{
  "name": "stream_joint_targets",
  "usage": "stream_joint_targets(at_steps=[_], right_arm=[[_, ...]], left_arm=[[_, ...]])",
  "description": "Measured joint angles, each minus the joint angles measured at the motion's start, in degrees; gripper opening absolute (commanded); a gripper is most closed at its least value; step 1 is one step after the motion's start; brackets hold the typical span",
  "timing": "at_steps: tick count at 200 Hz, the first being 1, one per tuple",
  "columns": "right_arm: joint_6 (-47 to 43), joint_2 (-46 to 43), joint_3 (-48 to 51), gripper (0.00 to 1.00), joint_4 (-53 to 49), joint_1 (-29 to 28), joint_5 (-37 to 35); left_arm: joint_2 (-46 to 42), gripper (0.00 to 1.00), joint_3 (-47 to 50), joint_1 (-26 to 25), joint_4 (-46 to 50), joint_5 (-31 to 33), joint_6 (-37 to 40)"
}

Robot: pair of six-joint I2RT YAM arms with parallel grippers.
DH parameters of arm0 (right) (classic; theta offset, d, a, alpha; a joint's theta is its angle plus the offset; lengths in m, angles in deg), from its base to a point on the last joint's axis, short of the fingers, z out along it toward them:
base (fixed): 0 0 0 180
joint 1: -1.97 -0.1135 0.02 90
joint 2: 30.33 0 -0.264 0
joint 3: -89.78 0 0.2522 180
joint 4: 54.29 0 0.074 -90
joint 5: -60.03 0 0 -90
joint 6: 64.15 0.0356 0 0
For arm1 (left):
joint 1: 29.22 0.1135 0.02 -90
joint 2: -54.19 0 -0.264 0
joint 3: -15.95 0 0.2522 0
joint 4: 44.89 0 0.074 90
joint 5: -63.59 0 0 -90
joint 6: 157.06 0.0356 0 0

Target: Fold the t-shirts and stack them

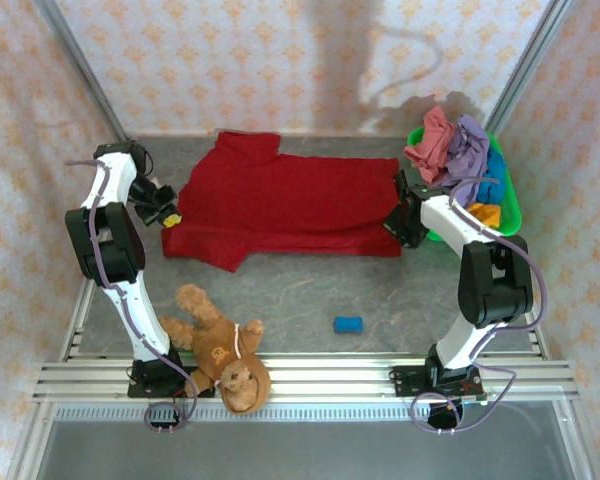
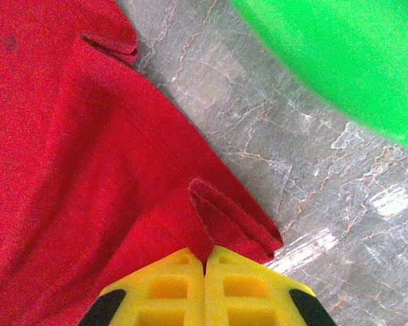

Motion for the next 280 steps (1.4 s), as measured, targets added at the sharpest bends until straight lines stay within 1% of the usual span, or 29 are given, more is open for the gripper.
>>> stream_joint_targets(at_steps=[34,72,128,166,182,193,216,218,224,229,240,250,269,280], right_arm=[[0.5,0.2,-0.1,0.0,0.5,0.0,-1.2],[0.4,1.9,-1.7,0.0,1.1,0.0,-2.1],[0.7,2.4,-1.9,0.0,1.3,0.0,-4.0],[0.9,2.9,-2.4,0.02,1.6,0.0,-4.4],[0.8,3.8,-3.5,0.07,1.7,0.0,-4.4],[0.6,4.2,-4.1,0.12,1.7,0.0,-4.4],[-0.2,4.2,-5.0,0.26,1.5,0.0,-4.4],[-0.6,4.2,-5.0,0.28,1.5,0.0,-4.5],[-0.8,4.2,-5.0,0.32,1.5,0.0,-4.4],[-0.9,4.2,-5.0,0.34,1.4,0.0,-4.4],[-1.7,4.2,-5.0,0.37,1.1,-0.1,-4.4],[-2.2,4.1,-5.0,0.38,0.7,-0.3,-4.4],[-3.4,3.4,-5.0,0.4,-0.8,-1.5,-4.5],[-4.2,2.7,-5.2,0.41,-1.6,-2.6,-4.5]], left_arm=[[4.7,0.0,-5.0,-0.2,1.6,-0.1,0.9],[8.6,0.0,-6.7,-0.6,2.4,-0.1,1.1],[9.3,0.0,-12.6,-2.0,3.1,-0.2,0.9],[10.6,0.0,-14.5,-3.0,3.1,-1.0,0.5],[12.1,0.0,-15.3,-3.0,3.1,-0.9,0.4],[13.0,0.0,-15.6,-3.0,3.1,-0.8,0.3],[14.1,0.0,-15.9,-3.0,3.0,-0.5,-0.3],[14.1,0.01,-15.9,-3.0,3.0,-0.5,-0.5],[14.2,0.09,-15.9,-2.9,2.9,-0.5,-0.6],[14.2,0.14,-15.9,-2.9,2.8,-0.5,-0.7],[14.2,0.22,-16.2,-2.8,2.7,-0.6,-1.1],[14.3,0.32,-16.9,-2.8,2.4,-0.7,-1.0],[14.3,0.44,-18.0,-2.5,2.1,-1.0,-1.4],[14.2,0.48,-18.1,-2.3,1.9,-1.0,-1.9]])
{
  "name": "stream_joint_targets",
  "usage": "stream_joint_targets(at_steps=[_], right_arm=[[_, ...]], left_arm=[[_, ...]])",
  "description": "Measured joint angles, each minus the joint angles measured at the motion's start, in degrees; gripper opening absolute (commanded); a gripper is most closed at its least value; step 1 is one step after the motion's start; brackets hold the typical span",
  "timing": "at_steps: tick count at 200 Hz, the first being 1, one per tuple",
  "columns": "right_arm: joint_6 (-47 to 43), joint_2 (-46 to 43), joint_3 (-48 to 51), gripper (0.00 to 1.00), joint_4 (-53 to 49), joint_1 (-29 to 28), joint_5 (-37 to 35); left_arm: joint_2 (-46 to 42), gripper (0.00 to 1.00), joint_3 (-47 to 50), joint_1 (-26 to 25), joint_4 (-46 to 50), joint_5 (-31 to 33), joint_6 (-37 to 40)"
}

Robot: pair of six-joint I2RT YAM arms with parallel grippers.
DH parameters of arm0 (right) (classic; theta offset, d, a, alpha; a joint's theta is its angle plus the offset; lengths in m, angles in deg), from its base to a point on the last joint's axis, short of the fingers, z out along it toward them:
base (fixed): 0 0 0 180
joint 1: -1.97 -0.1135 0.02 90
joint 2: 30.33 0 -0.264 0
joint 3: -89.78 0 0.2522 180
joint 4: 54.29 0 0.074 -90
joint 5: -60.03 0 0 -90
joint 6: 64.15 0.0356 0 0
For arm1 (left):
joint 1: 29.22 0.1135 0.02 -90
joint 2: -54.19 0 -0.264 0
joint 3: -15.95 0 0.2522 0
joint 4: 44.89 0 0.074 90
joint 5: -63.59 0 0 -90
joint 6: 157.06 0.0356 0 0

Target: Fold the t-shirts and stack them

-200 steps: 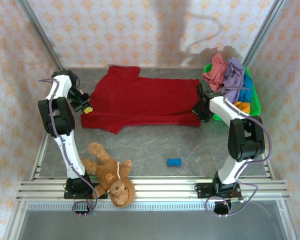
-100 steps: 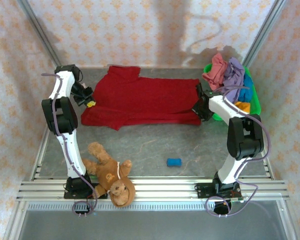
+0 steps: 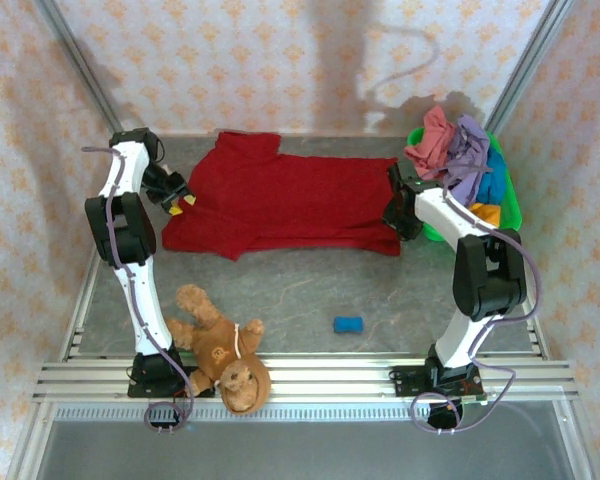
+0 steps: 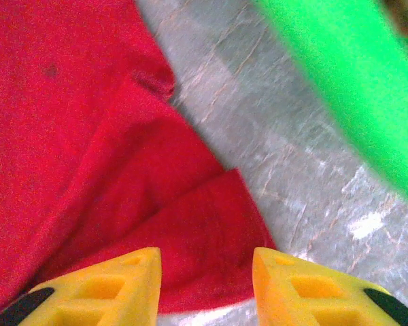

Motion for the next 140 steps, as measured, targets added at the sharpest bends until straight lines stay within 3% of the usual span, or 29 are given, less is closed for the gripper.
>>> stream_joint_targets(at_steps=[29,91,140], right_arm=[[-1.0,-1.4,-0.2,0.41,-1.8,-3.2,0.5],[-1.5,-0.3,-2.1,0.42,-3.5,-4.7,3.9],[-1.2,2.8,-4.6,0.42,-3.3,-7.5,9.3]], left_arm=[[-1.6,0.51,2.3,0.4,-0.8,0.1,0.0],[-13.3,0.5,19.1,-0.3,-4.1,2.0,0.9],[-14.2,0.48,25.8,-0.8,-7.4,3.0,1.8]])
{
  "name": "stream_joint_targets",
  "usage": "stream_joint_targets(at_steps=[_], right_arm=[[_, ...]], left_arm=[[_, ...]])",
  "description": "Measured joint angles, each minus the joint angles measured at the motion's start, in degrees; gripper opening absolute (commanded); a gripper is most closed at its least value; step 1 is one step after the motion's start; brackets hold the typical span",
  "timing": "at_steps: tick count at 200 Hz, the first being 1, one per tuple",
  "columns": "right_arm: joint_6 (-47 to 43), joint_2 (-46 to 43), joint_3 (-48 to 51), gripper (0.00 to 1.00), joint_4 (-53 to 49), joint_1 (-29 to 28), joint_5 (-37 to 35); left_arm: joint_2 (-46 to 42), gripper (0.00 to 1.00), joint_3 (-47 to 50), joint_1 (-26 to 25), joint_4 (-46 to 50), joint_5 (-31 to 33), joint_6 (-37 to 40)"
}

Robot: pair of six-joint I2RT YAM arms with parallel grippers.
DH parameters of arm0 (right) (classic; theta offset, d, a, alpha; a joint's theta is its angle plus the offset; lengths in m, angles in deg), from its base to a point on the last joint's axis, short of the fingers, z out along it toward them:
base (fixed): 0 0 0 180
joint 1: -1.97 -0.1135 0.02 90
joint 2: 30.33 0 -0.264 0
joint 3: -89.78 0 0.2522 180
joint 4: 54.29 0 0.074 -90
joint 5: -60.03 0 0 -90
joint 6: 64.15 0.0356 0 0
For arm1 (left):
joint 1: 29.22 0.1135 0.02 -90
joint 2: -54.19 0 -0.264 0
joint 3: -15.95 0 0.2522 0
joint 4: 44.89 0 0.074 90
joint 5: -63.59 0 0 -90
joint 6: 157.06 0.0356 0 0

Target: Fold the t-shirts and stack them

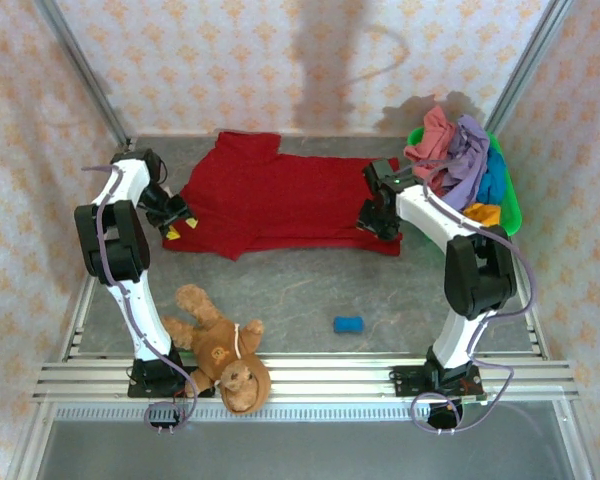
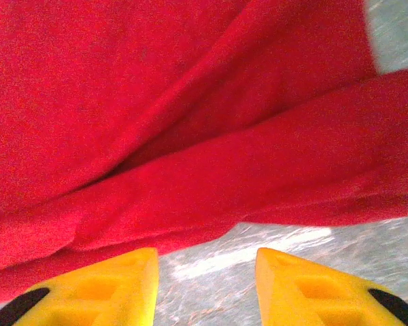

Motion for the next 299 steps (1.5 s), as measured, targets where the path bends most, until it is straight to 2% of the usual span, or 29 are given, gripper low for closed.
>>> stream_joint_targets(at_steps=[37,111,211,299], right_arm=[[2.4,3.0,0.0,0.42,2.2,-4.0,6.0],[10.5,12.3,-6.6,0.42,8.6,-15.6,15.2],[18.3,23.3,-20.7,0.42,14.4,-23.0,20.6],[23.0,32.5,-31.2,0.39,18.1,-24.6,23.9]], left_arm=[[0.0,0.45,3.8,0.0,-3.1,-1.2,-0.1],[1.8,0.42,3.6,0.0,-5.8,-3.1,-0.3],[2.1,0.33,4.2,0.0,-6.9,-3.0,-0.3],[2.6,0.25,4.4,0.0,-7.8,-3.1,-0.3]])
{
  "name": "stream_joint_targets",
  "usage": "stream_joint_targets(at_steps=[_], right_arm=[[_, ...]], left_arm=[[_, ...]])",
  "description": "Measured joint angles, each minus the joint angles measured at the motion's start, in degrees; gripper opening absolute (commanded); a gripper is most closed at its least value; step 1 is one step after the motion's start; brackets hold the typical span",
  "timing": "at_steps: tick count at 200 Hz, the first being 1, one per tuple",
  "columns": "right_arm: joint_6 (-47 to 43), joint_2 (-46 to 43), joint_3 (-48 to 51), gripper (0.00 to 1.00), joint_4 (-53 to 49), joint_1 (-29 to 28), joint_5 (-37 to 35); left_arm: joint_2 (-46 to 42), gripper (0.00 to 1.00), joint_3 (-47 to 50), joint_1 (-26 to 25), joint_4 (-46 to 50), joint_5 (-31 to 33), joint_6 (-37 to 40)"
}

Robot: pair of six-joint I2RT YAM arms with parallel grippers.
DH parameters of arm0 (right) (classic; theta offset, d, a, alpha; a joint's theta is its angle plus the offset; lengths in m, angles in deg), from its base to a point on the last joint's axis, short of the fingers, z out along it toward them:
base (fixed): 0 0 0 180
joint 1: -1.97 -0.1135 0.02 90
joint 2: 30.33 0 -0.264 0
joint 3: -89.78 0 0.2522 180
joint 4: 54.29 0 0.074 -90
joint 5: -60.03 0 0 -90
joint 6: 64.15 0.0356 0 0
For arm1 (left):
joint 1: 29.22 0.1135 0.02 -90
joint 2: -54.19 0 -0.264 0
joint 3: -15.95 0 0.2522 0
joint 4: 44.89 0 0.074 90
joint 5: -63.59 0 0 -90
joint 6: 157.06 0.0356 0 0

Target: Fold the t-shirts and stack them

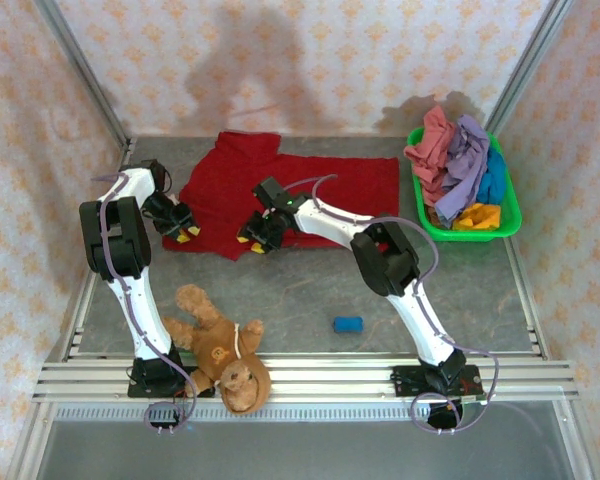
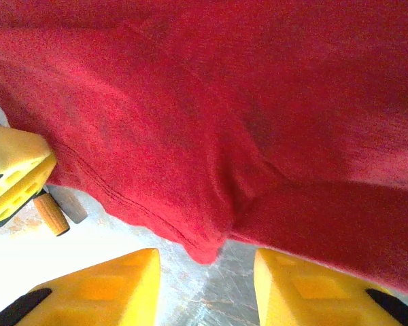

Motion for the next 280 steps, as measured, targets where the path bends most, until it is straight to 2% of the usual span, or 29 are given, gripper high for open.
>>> stream_joint_targets(at_steps=[89,124,170,209,280], right_arm=[[2.8,3.7,-2.8,0.34,2.3,-0.9,2.8],[3.4,3.7,-2.8,0.31,2.4,-1.3,3.1],[3.7,3.7,-2.8,0.11,2.4,-1.4,3.3],[3.5,4.2,-4.9,0.0,2.4,-1.4,3.4],[3.1,4.4,-8.9,0.0,1.7,1.2,3.4]], left_arm=[[0.2,0.02,0.8,0.0,-1.1,-0.1,-0.2],[0.2,0.0,0.8,0.0,-1.2,-0.2,-0.1],[0.2,0.0,0.8,0.0,-1.2,-0.2,-0.1],[0.2,0.0,-0.2,0.0,-0.7,-0.3,-0.2],[0.2,0.0,-8.6,-0.1,0.6,-1.9,-1.4]])
